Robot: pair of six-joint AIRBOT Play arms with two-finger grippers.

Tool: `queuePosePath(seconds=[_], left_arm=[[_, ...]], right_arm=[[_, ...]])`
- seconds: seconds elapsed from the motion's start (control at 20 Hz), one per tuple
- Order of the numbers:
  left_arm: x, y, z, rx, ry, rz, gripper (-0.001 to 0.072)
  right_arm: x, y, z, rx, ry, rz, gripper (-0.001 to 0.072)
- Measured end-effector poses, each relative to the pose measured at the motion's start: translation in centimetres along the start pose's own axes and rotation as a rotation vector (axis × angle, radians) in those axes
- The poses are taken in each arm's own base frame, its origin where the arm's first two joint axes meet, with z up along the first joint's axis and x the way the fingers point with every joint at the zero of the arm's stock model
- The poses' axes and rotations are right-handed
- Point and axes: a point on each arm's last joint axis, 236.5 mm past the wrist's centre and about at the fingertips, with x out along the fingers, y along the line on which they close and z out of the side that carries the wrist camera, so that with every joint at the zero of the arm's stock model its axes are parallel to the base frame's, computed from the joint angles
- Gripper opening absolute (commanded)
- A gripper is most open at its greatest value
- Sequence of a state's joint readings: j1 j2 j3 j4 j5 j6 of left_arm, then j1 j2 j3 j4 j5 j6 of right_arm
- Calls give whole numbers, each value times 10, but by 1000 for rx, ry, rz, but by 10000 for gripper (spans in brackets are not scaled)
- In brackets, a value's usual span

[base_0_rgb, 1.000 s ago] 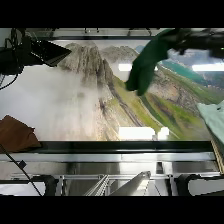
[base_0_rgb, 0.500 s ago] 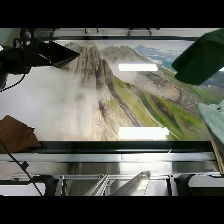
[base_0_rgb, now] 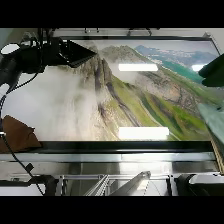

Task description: Fold the shirts.

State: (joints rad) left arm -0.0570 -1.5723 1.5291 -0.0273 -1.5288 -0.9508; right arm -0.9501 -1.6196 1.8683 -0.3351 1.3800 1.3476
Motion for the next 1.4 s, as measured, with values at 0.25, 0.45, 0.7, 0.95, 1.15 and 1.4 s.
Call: queuePosePath(seconds=[0.25,0.45,0.7,0.95,1.15,1.4], left_arm=[[3,-2,-4,9,17,-7,3],[2,-11,-19,25,78,-48,2],[0,-20,-31,28,131,-88,2],[-1,-25,-38,32,160,-110,2],[-2,-27,-41,32,172,-118,3],[-2,-28,-42,32,177,-122,2]], right_arm=[[-93,-51,-28,-12,19,-480,21],[-136,-103,-85,84,102,-665,23],[-197,-171,-196,431,273,-895,25],[-260,-190,-258,657,364,-1164,127],[-276,-193,-268,696,372,-1236,708],[-270,-193,-266,715,349,-1227,167]])
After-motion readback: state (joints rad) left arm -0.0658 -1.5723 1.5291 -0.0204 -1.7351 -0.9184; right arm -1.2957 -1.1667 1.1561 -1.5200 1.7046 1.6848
